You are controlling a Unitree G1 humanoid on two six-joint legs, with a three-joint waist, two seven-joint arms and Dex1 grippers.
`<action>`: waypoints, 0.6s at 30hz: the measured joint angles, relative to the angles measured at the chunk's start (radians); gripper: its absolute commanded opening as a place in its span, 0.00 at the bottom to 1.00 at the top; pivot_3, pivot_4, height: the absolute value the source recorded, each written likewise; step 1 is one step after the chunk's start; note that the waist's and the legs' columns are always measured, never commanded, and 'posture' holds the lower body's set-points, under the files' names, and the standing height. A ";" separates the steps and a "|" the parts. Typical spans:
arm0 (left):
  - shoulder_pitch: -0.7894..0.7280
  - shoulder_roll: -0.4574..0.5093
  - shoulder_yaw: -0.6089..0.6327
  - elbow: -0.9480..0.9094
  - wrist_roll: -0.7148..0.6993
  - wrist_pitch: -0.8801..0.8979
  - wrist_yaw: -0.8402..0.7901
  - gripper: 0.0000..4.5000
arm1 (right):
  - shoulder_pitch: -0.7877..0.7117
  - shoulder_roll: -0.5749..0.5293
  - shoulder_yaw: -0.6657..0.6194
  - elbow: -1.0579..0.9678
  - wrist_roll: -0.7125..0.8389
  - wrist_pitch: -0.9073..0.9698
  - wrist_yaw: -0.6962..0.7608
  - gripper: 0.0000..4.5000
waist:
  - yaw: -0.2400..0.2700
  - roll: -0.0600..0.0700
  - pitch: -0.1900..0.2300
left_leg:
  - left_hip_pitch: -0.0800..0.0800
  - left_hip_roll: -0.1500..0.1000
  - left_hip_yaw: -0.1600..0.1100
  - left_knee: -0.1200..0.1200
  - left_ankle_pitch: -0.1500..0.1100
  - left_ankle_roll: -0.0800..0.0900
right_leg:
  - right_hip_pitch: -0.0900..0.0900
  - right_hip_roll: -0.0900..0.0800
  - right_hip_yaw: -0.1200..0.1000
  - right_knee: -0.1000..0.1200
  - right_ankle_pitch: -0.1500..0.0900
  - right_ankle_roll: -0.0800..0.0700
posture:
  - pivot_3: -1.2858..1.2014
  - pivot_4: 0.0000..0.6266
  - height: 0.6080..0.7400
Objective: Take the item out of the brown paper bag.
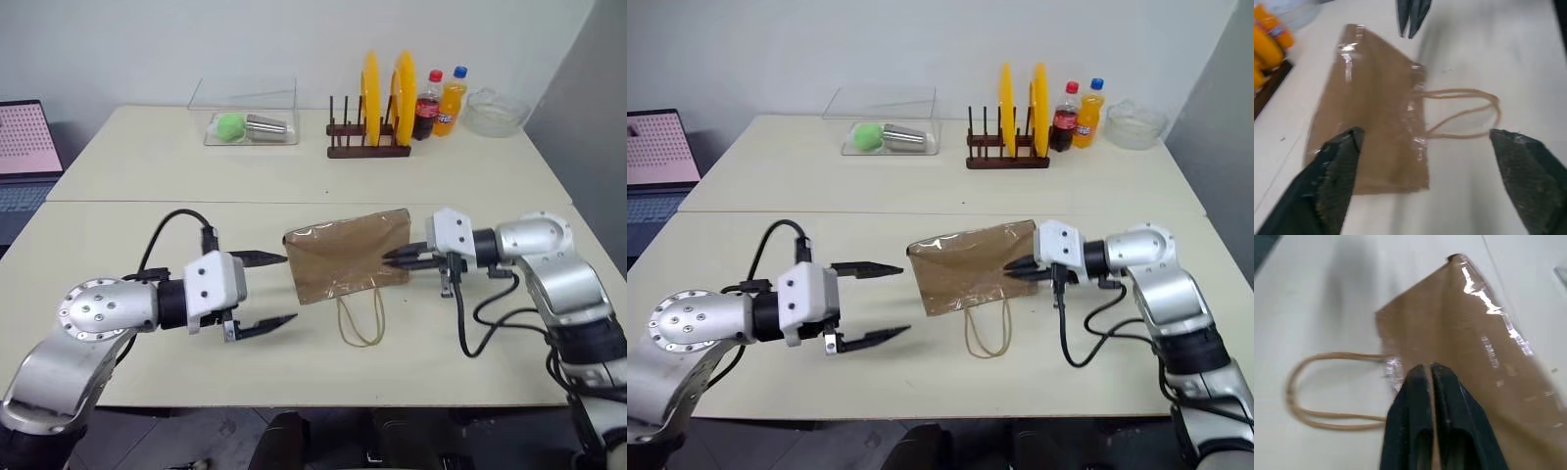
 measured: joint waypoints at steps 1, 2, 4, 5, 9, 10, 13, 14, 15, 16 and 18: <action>-0.029 0.003 -0.039 0.036 0.037 -0.056 -0.031 1.00 | 0.057 -0.010 -0.018 -0.062 0.012 0.037 -0.032 0.37 | 0.000 0.000 0.000 | 0.001 0.000 0.000 0.000 0.000 0.000 | 0.000 0.000 0.000 0.000 -0.002 0.004 | 0.52 0.24 1.00; -0.060 0.003 -0.078 0.074 0.073 -0.106 -0.054 1.00 | 0.112 -0.013 -0.031 -0.110 0.017 0.062 -0.063 0.45 | 0.000 0.000 0.000 | 0.001 0.000 0.000 0.000 0.000 0.000 | 0.000 0.000 0.000 0.000 -0.002 0.004 | 0.52 0.24 1.00; -0.123 -0.017 -0.150 0.147 0.134 -0.192 -0.092 1.00 | 0.212 -0.008 -0.031 -0.180 0.017 0.098 -0.121 0.60 | 0.001 0.000 0.000 | 0.000 0.000 0.001 0.000 0.000 0.000 | 0.000 0.000 0.000 0.000 -0.003 0.004 | 0.52 0.24 1.00; -0.157 -0.040 -0.188 0.183 0.164 -0.232 -0.100 1.00 | 0.255 -0.006 -0.030 -0.215 0.017 0.118 -0.153 0.68 | 0.001 0.000 0.000 | 0.000 0.000 0.002 0.000 0.000 0.000 | 0.000 0.000 0.000 0.000 -0.002 0.005 | 0.52 0.24 1.00; -0.260 -0.135 -0.323 0.323 0.299 -0.401 -0.114 1.00 | 0.395 -0.007 -0.021 -0.396 0.035 0.212 -0.244 0.84 | 0.000 0.000 0.000 | 0.000 0.000 0.002 0.000 0.000 0.000 | 0.000 0.001 0.000 0.000 -0.003 0.006 | 0.52 0.24 1.00; -0.271 -0.154 -0.346 0.351 0.318 -0.422 -0.113 1.00 | 0.421 -0.010 -0.020 -0.424 0.041 0.227 -0.255 0.84 | 0.000 -0.001 0.000 | 0.000 0.000 0.001 0.001 0.000 0.000 | 0.000 0.001 0.000 0.000 -0.003 0.006 | 0.52 0.24 1.00; -0.304 -0.225 -0.408 0.424 0.367 -0.461 -0.111 1.00 | 0.492 -0.018 -0.011 -0.500 0.063 0.276 -0.296 0.84 | -0.001 -0.001 0.000 | -0.001 0.000 0.001 0.001 0.000 0.000 | 0.000 0.001 0.000 0.000 -0.003 0.007 | 0.52 0.24 1.00; -0.319 -0.243 -0.424 0.440 0.380 -0.473 -0.110 1.00 | 0.510 -0.022 -0.009 -0.523 0.065 0.292 -0.310 0.84 | -0.001 -0.001 0.000 | -0.001 0.000 0.001 0.001 0.000 0.000 | 0.000 0.001 0.000 0.000 -0.003 0.007 | 0.52 0.24 1.00; -0.330 -0.257 -0.430 0.453 0.389 -0.484 -0.109 1.00 | 0.521 -0.026 -0.008 -0.542 0.067 0.305 -0.323 0.84 | -0.001 -0.001 0.000 | -0.001 0.000 0.001 0.001 0.000 0.000 | 0.000 0.001 0.000 0.000 -0.003 0.007 | 0.52 0.24 1.00; -0.343 -0.271 -0.436 0.470 0.404 -0.499 -0.105 1.00 | 0.535 -0.029 -0.009 -0.558 0.069 0.317 -0.337 0.84 | -0.002 -0.002 -0.001 | 0.000 0.000 0.001 0.001 0.000 0.000 | 0.001 0.001 0.000 0.000 -0.003 0.007 | 0.52 0.24 1.00; -0.371 -0.313 -0.456 0.521 0.431 -0.531 -0.087 1.00 | 0.561 -0.031 -0.009 -0.588 0.079 0.346 -0.363 0.84 | 0.000 -0.002 -0.001 | 0.000 0.000 0.001 0.002 0.000 0.000 | 0.001 0.001 0.000 0.000 -0.003 0.007 | 0.52 0.24 1.00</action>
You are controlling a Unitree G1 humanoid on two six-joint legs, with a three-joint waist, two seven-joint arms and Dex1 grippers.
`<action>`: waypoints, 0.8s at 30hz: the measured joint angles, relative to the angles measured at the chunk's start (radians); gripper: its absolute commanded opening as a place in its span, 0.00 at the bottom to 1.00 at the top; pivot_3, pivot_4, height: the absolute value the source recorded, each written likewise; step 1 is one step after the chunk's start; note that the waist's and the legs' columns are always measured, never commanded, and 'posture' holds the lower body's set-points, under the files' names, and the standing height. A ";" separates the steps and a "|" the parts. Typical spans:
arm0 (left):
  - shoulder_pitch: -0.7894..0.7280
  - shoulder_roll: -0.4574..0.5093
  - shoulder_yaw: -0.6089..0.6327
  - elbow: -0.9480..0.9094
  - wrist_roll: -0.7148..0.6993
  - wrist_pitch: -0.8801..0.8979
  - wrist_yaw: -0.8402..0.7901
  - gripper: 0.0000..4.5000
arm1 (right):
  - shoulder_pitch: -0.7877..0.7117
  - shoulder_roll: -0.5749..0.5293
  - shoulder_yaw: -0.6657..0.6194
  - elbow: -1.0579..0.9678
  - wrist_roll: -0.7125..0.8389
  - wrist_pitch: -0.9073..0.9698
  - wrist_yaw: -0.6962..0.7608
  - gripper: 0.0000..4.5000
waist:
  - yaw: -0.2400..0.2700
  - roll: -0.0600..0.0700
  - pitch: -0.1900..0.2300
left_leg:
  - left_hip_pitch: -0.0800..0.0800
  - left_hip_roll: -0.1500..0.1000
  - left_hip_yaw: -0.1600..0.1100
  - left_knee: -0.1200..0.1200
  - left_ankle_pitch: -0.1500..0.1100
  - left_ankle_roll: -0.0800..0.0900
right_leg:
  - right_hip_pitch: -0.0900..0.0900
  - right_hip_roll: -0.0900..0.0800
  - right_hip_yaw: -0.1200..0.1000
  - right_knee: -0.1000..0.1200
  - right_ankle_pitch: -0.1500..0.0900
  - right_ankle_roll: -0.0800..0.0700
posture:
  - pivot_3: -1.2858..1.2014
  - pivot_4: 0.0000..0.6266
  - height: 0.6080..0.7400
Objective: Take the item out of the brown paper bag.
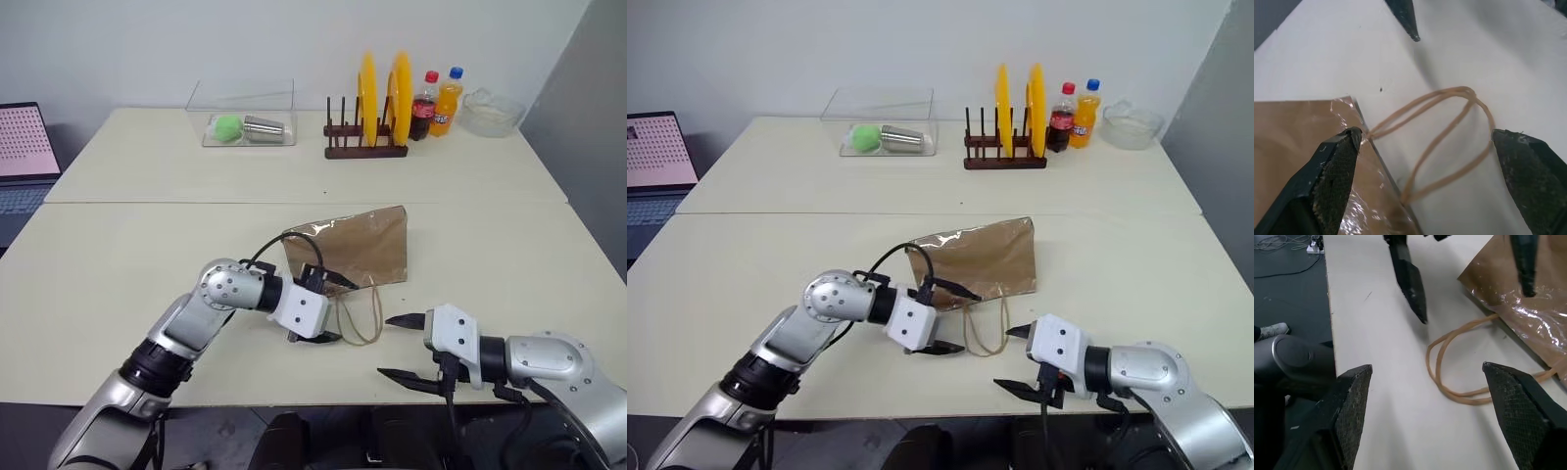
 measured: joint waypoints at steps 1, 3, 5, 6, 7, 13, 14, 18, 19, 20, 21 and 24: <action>-0.008 -0.019 -0.014 0.021 0.013 -0.012 0.004 1.00 | 0.010 -0.001 -0.001 -0.013 0.009 0.014 -0.012 0.84 | 0.000 0.000 0.000 | 0.000 0.000 0.000 0.000 0.000 0.000 | 0.000 0.000 0.000 0.000 0.000 0.000 | 0.52 0.24 1.00; -0.015 -0.051 -0.034 0.059 0.031 -0.038 0.017 1.00 | 0.024 -0.006 -0.002 -0.036 0.026 0.036 -0.030 0.84 | -0.001 0.000 0.000 | 0.000 0.000 0.000 0.000 0.000 0.000 | 0.000 0.000 0.000 0.000 0.000 0.001 | 0.52 0.24 1.00; -0.036 -0.070 -0.053 0.107 0.056 -0.079 0.023 0.96 | 0.037 -0.012 -0.010 -0.056 0.033 0.054 -0.050 0.85 | 0.000 0.000 0.000 | 0.000 0.000 -0.001 0.000 0.000 0.000 | 0.000 0.000 0.000 0.000 0.000 0.001 | 0.52 0.24 1.00; -0.043 -0.076 -0.056 0.125 0.064 -0.099 0.027 0.91 | 0.044 -0.013 -0.015 -0.063 0.040 0.059 -0.057 0.85 | 0.000 0.000 0.000 | 0.000 0.000 -0.001 0.000 0.000 0.000 | 0.000 0.000 0.000 0.000 0.000 0.001 | 0.52 0.24 1.00; -0.048 -0.080 -0.058 0.140 0.071 -0.116 0.030 0.87 | 0.048 -0.015 -0.020 -0.069 0.048 0.064 -0.065 0.85 | -0.001 0.000 0.000 | 0.000 0.000 -0.001 0.000 0.000 0.000 | 0.000 0.000 0.000 0.000 0.000 0.001 | 0.52 0.24 1.00; -0.074 -0.137 -0.086 0.218 0.105 -0.201 0.065 0.42 | 0.065 -0.034 -0.037 -0.080 0.066 0.071 -0.091 0.85 | 0.000 -0.001 0.000 | 0.000 -0.001 -0.001 0.000 0.000 0.000 | 0.001 0.000 0.000 0.000 0.000 0.001 | 0.52 0.24 1.00; -0.075 -0.145 -0.086 0.218 0.101 -0.200 0.065 0.35 | 0.070 -0.040 -0.037 -0.080 0.065 0.070 -0.092 0.85 | 0.000 -0.001 0.000 | 0.000 -0.001 -0.001 0.000 0.000 0.000 | 0.001 0.000 -0.001 0.000 0.000 0.001 | 0.52 0.24 1.00; -0.071 -0.196 -0.050 0.195 -0.005 -0.070 0.065 0.06 | 0.083 -0.082 0.000 -0.080 0.017 0.020 -0.108 0.85 | -0.001 -0.001 0.000 | 0.000 -0.001 -0.002 0.000 0.000 0.000 | 0.001 0.000 -0.001 0.000 0.000 0.001 | 0.52 0.24 1.00; -0.071 -0.201 -0.037 0.179 -0.033 -0.032 0.066 0.01 | 0.082 -0.090 0.020 -0.079 -0.005 -0.001 -0.111 0.85 | -0.002 -0.001 0.000 | 0.000 -0.001 -0.001 0.000 0.000 0.000 | 0.001 0.000 -0.001 0.000 0.000 0.001 | 0.52 0.24 1.00; -0.072 -0.200 -0.020 0.168 -0.053 0.000 0.066 0.01 | 0.080 -0.093 0.045 -0.077 -0.028 -0.025 -0.116 0.85 | -0.003 -0.001 0.000 | 0.000 0.000 -0.001 0.000 0.000 0.000 | 0.001 0.000 -0.001 0.000 0.000 0.001 | 0.52 0.24 1.00; -0.072 -0.199 -0.006 0.164 -0.065 0.024 0.066 0.01 | 0.078 -0.094 0.064 -0.074 -0.049 -0.045 -0.119 0.85 | -0.004 -0.001 0.000 | 0.000 0.000 -0.001 0.000 0.000 0.000 | 0.001 0.001 -0.001 0.000 -0.001 0.001 | 0.52 0.24 1.00; -0.074 -0.193 0.039 0.160 -0.105 0.112 0.070 0.01 | 0.038 -0.091 0.131 -0.042 -0.127 -0.115 -0.137 0.85 | -0.004 -0.001 0.000 | 0.001 0.000 -0.002 0.000 0.000 0.000 | 0.001 0.001 -0.001 0.000 -0.001 0.001 | 0.52 0.24 1.00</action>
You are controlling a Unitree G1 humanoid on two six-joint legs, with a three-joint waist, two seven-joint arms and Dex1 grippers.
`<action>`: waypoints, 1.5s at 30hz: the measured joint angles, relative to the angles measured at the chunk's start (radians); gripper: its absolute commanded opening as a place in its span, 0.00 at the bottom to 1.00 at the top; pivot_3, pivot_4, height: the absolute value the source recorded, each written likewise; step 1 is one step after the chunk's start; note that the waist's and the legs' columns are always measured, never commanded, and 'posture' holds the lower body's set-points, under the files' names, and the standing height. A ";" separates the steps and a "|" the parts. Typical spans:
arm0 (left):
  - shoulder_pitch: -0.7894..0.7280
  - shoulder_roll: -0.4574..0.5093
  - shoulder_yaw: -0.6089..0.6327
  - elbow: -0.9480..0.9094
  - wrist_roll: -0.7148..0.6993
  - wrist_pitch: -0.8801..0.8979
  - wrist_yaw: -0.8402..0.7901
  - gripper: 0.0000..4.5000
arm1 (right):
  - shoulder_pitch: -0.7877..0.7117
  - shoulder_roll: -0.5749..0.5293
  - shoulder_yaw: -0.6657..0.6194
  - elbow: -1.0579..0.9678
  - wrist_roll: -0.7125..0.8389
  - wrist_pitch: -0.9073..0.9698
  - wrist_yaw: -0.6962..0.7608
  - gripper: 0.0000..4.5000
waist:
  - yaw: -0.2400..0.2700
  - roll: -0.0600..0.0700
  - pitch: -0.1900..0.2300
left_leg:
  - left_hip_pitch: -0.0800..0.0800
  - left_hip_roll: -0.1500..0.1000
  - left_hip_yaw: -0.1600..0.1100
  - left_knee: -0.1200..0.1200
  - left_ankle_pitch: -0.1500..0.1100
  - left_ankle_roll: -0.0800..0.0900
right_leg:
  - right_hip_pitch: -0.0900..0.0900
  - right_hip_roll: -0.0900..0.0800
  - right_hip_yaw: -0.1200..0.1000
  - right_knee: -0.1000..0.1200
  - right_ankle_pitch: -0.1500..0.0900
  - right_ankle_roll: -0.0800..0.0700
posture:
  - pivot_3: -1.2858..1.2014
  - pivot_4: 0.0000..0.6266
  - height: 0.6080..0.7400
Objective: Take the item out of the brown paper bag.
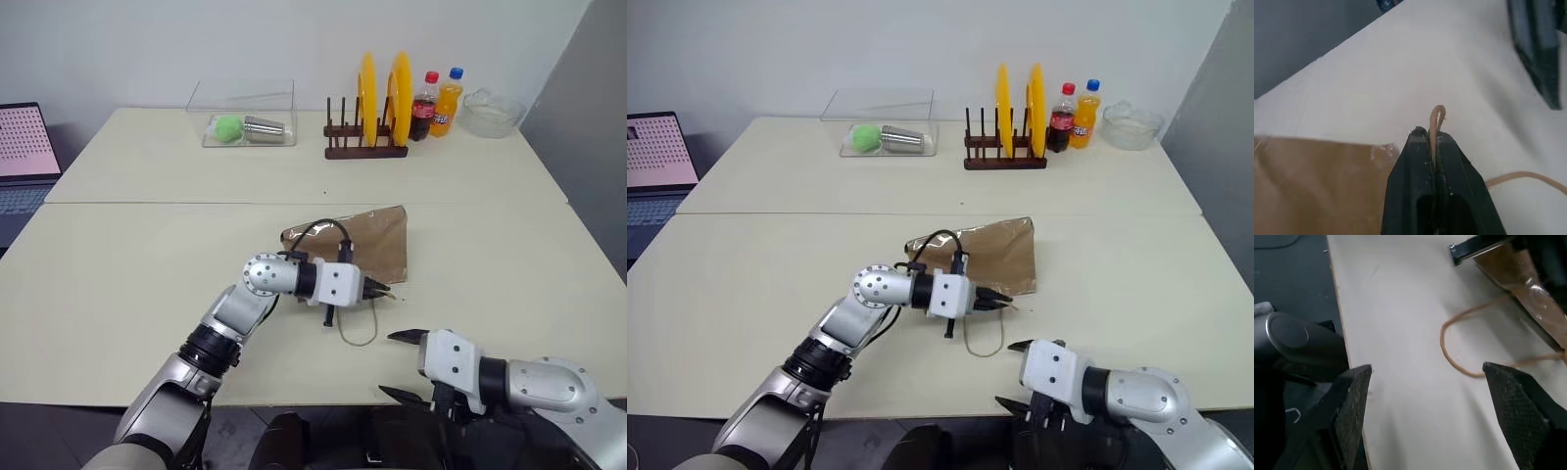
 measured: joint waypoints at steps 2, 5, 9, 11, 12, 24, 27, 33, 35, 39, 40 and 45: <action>-0.007 0.001 0.022 -0.003 -0.013 0.041 0.007 0.01 | -0.052 0.023 0.043 0.044 -0.054 -0.046 -0.019 0.85 | 0.000 0.000 0.000 | 0.000 0.000 0.000 0.000 0.000 0.000 | 0.000 0.000 0.000 0.000 0.000 0.000 | 0.52 0.24 1.00; -0.019 0.005 0.040 -0.009 -0.021 0.065 0.014 0.01 | -0.128 0.041 0.119 0.120 -0.135 -0.108 -0.026 0.85 | 0.002 0.000 0.000 | 0.000 0.000 0.000 0.000 0.000 0.000 | 0.000 0.000 0.000 0.000 0.000 0.000 | 0.52 0.24 1.00; -0.036 -0.005 0.053 -0.009 -0.030 0.089 0.022 0.01 | -0.194 0.058 0.188 0.201 -0.199 -0.147 -0.011 0.85 | 0.002 0.000 0.000 | -0.001 0.000 -0.001 0.000 0.000 0.000 | 0.000 0.000 0.000 0.000 0.000 0.000 | 0.52 0.24 1.00; -0.055 -0.010 0.064 -0.010 -0.041 0.111 0.027 0.01 | -0.232 0.082 0.220 0.246 -0.226 -0.153 -0.007 0.85 | 0.002 0.000 0.000 | 0.000 0.000 -0.001 0.000 0.000 0.000 | 0.000 0.000 0.000 0.000 0.000 0.000 | 0.52 0.24 1.00; -0.067 -0.012 0.065 -0.012 -0.044 0.122 0.031 0.01 | -0.246 0.097 0.230 0.264 -0.241 -0.153 -0.007 0.85 | 0.002 0.000 0.000 | 0.000 0.000 -0.001 0.000 0.000 0.000 | 0.000 0.000 0.000 0.000 0.000 0.000 | 0.52 0.24 1.00; -0.129 -0.002 0.072 -0.030 -0.064 0.146 0.013 0.00 | -0.356 0.227 0.307 0.396 -0.367 -0.146 -0.018 0.70 | 0.002 0.000 0.000 | 0.000 0.000 -0.001 0.000 0.000 0.000 | -0.001 0.000 0.000 0.001 0.000 0.000 | 0.52 0.24 1.00; -0.147 0.003 0.072 -0.015 -0.055 0.140 0.017 0.00 | -0.357 0.240 0.316 0.408 -0.389 -0.147 -0.017 0.47 | 0.002 0.000 0.000 | 0.000 -0.001 -0.001 0.001 0.000 0.000 | -0.001 0.000 0.000 0.001 0.000 0.000 | 0.52 0.24 1.00; -0.213 -0.002 0.075 0.022 -0.016 0.150 0.084 0.00 | -0.375 0.270 0.348 0.449 -0.430 -0.160 -0.017 0.01 | 0.001 0.000 0.000 | 0.000 -0.001 -0.001 0.001 0.000 0.000 | 0.000 0.000 0.001 0.002 0.000 0.000 | 0.52 0.24 1.00; -0.234 -0.007 0.075 0.032 -0.010 0.176 0.107 0.00 | -0.389 0.278 0.353 0.469 -0.446 -0.169 -0.018 0.01 | 0.001 0.000 0.000 | 0.000 -0.001 -0.001 0.001 0.000 0.000 | 0.000 0.000 0.000 0.002 0.000 0.000 | 0.52 0.24 1.00; -0.305 -0.021 0.087 0.096 0.003 0.233 0.156 0.00 | -0.403 0.291 0.367 0.504 -0.480 -0.197 -0.028 0.01 | 0.001 -0.001 0.000 | 0.001 -0.001 -0.001 0.001 0.000 0.000 | 0.000 0.000 0.000 0.002 0.000 0.000 | 0.52 0.24 1.00; -0.328 -0.025 0.087 0.115 0.007 0.239 0.165 0.00 | -0.406 0.292 0.372 0.511 -0.489 -0.208 -0.031 0.01 | 0.001 0.000 0.000 | 0.001 -0.001 0.000 0.001 0.000 0.000 | 0.000 0.000 0.000 0.002 0.000 0.000 | 0.52 0.24 1.00; -0.419 -0.031 0.087 0.266 0.038 0.226 0.193 0.00 | -0.405 0.294 0.389 0.533 -0.532 -0.253 -0.036 0.01 | 0.000 0.000 -0.001 | 0.001 -0.001 -0.001 0.001 0.000 0.000 | 0.000 0.000 0.000 0.003 0.000 0.000 | 0.52 0.24 1.00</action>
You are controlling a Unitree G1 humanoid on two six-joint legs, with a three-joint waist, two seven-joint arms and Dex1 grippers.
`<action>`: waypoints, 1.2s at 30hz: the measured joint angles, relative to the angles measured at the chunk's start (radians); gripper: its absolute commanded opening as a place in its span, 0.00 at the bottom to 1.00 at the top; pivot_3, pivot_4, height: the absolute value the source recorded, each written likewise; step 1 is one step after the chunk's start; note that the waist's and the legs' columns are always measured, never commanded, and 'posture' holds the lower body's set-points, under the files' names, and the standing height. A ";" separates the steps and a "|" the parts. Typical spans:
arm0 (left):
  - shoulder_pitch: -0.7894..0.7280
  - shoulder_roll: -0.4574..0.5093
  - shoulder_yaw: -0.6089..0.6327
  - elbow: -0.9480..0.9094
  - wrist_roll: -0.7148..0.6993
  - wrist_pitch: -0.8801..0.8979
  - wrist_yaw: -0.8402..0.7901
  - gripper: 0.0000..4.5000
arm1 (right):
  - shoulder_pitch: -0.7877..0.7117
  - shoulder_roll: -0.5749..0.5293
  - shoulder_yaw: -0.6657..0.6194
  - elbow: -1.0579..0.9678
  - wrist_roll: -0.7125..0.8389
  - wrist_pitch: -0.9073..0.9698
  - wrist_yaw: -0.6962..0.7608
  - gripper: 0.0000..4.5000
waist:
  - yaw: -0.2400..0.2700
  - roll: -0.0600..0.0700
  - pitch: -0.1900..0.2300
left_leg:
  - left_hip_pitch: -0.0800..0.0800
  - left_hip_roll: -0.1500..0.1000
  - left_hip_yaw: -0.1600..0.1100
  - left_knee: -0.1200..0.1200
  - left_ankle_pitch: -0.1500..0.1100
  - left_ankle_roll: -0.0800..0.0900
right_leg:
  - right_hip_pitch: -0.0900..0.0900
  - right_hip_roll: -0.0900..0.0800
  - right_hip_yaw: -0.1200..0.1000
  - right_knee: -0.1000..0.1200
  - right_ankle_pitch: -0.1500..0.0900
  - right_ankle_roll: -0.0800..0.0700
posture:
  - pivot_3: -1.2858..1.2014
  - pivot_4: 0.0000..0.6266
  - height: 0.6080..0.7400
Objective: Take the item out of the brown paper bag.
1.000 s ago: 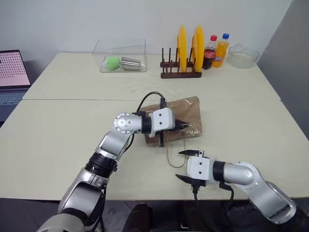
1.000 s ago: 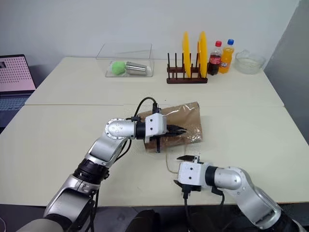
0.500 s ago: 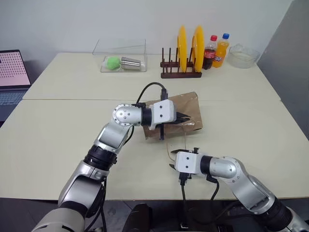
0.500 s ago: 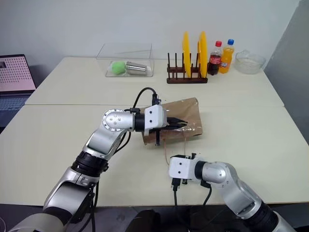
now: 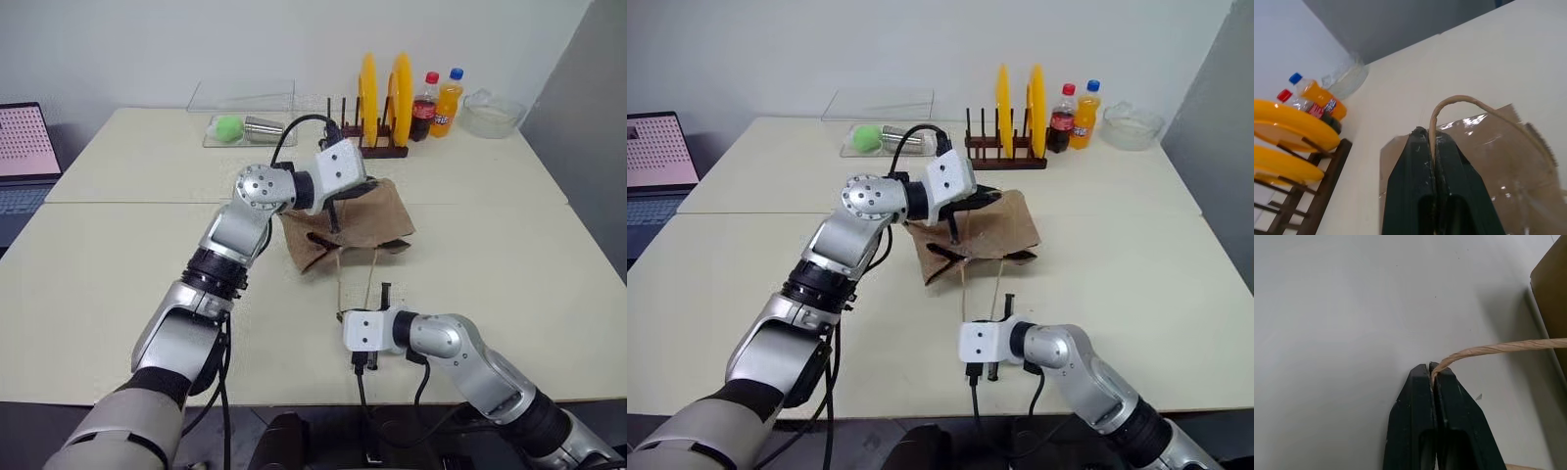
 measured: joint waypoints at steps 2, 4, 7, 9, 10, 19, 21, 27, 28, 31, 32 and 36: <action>-0.021 0.003 0.002 0.035 0.010 -0.005 0.007 0.00 | 0.001 0.002 0.002 0.002 -0.006 -0.003 0.000 0.01 | -0.001 0.000 0.000 | 0.000 0.000 0.000 0.000 0.000 0.000 | 0.000 0.000 0.000 0.000 0.000 0.000 | 0.52 0.24 1.00; -0.093 0.003 0.002 0.180 0.034 -0.069 0.010 0.00 | 0.009 0.011 0.002 0.004 -0.030 -0.010 -0.001 0.01 | 0.000 -0.001 -0.001 | 0.000 0.000 0.000 0.000 0.000 0.000 | 0.000 0.000 0.000 0.001 0.000 0.000 | 0.52 0.24 1.00; -0.179 0.004 0.002 0.312 0.055 -0.149 0.012 0.00 | 0.018 0.023 0.001 0.003 -0.048 -0.012 -0.001 0.01 | -0.001 -0.001 -0.001 | 0.000 0.000 0.000 0.000 0.000 0.000 | 0.000 0.000 0.000 0.000 0.000 0.000 | 0.52 0.24 1.00; -0.222 0.004 0.002 0.382 0.061 -0.196 0.016 0.00 | 0.024 0.029 0.001 0.000 -0.063 -0.013 -0.001 0.01 | -0.002 -0.001 -0.001 | 0.001 0.000 0.000 0.000 0.000 0.000 | 0.000 0.000 0.000 0.001 0.000 0.000 | 0.52 0.24 1.00; -0.236 0.003 0.002 0.408 0.065 -0.214 0.016 0.00 | 0.025 0.031 0.000 0.000 -0.066 -0.013 -0.001 0.01 | -0.003 -0.001 -0.001 | 0.001 0.000 0.000 0.000 0.000 0.000 | 0.000 0.000 0.000 0.001 0.000 0.000 | 0.52 0.24 1.00; -0.367 0.001 0.059 0.533 0.081 -0.321 0.049 0.00 | 0.042 0.038 0.000 -0.004 -0.082 -0.019 0.000 0.01 | -0.005 -0.002 -0.005 | 0.003 0.000 0.000 -0.001 0.000 0.000 | 0.002 0.000 0.000 0.000 0.000 0.001 | 0.52 0.24 1.00; -0.367 0.001 0.061 0.553 0.089 -0.328 0.050 0.00 | 0.042 0.037 0.000 -0.004 -0.083 -0.022 0.001 0.01 | -0.005 -0.002 -0.005 | 0.003 0.000 0.000 -0.001 0.000 0.000 | 0.002 0.000 0.000 0.000 -0.001 0.001 | 0.52 0.24 1.00; -0.413 0.004 0.064 0.628 0.120 -0.364 0.083 0.00 | 0.046 0.028 -0.004 -0.005 -0.082 -0.038 0.002 0.01 | -0.005 -0.002 -0.005 | 0.002 0.000 0.000 -0.001 0.000 0.000 | 0.003 0.000 0.000 -0.001 -0.001 0.001 | 0.52 0.24 1.00; -0.423 0.004 0.064 0.643 0.125 -0.368 0.087 0.00 | 0.047 0.027 -0.005 -0.005 -0.081 -0.041 0.003 0.01 | -0.005 -0.002 -0.005 | 0.002 0.000 0.000 -0.001 0.000 0.000 | 0.003 0.000 0.000 -0.001 -0.001 0.001 | 0.52 0.24 1.00; -0.438 0.006 0.064 0.675 0.137 -0.384 0.107 0.00 | 0.050 0.024 -0.008 -0.006 -0.079 -0.046 0.004 0.01 | -0.005 -0.002 -0.005 | 0.002 0.000 0.000 -0.001 0.000 0.000 | 0.003 0.000 -0.001 -0.001 -0.001 0.002 | 0.52 0.24 1.00; -0.442 0.008 0.065 0.683 0.138 -0.388 0.114 0.00 | 0.051 0.023 -0.008 -0.006 -0.079 -0.048 0.004 0.01 | -0.005 -0.002 -0.005 | 0.002 0.000 0.000 -0.001 0.000 0.000 | 0.003 0.000 -0.001 -0.002 -0.001 0.002 | 0.52 0.24 1.00; -0.453 0.015 0.075 0.690 0.139 -0.397 0.125 0.00 | 0.053 0.016 -0.012 -0.006 -0.074 -0.060 0.007 0.01 | -0.005 -0.002 -0.006 | 0.002 0.000 0.000 -0.001 0.000 0.000 | 0.003 0.000 -0.001 -0.002 -0.001 0.002 | 0.52 0.24 1.00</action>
